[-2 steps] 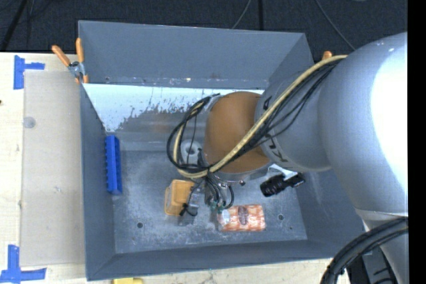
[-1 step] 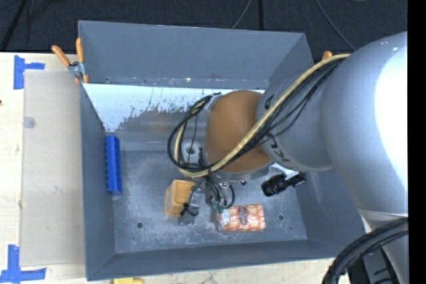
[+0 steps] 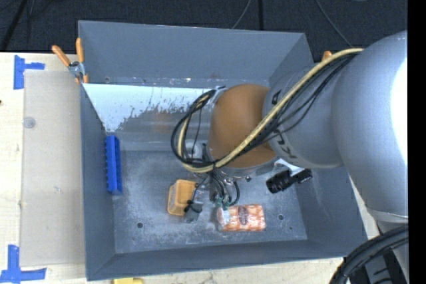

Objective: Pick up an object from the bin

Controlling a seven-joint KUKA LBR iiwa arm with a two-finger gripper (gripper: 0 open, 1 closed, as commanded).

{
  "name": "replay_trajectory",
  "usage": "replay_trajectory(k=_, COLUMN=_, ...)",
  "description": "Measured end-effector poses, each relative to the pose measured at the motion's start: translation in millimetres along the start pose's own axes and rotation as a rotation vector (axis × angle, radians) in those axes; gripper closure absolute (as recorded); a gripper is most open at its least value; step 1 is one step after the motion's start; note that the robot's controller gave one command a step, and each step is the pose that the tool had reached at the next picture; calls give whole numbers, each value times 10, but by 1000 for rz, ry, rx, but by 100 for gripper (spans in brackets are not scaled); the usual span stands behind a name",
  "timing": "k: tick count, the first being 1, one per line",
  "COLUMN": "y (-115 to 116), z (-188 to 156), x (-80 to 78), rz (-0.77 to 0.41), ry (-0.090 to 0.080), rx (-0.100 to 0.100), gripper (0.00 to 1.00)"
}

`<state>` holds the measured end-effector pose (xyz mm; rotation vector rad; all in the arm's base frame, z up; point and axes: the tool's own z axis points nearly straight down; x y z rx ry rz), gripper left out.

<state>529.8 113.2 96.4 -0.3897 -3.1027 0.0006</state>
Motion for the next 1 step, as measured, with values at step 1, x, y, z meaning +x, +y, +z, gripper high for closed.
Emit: replay_trajectory(k=1, y=-3, z=-223, x=-6, rz=1, ry=-2, rx=0, gripper=100)
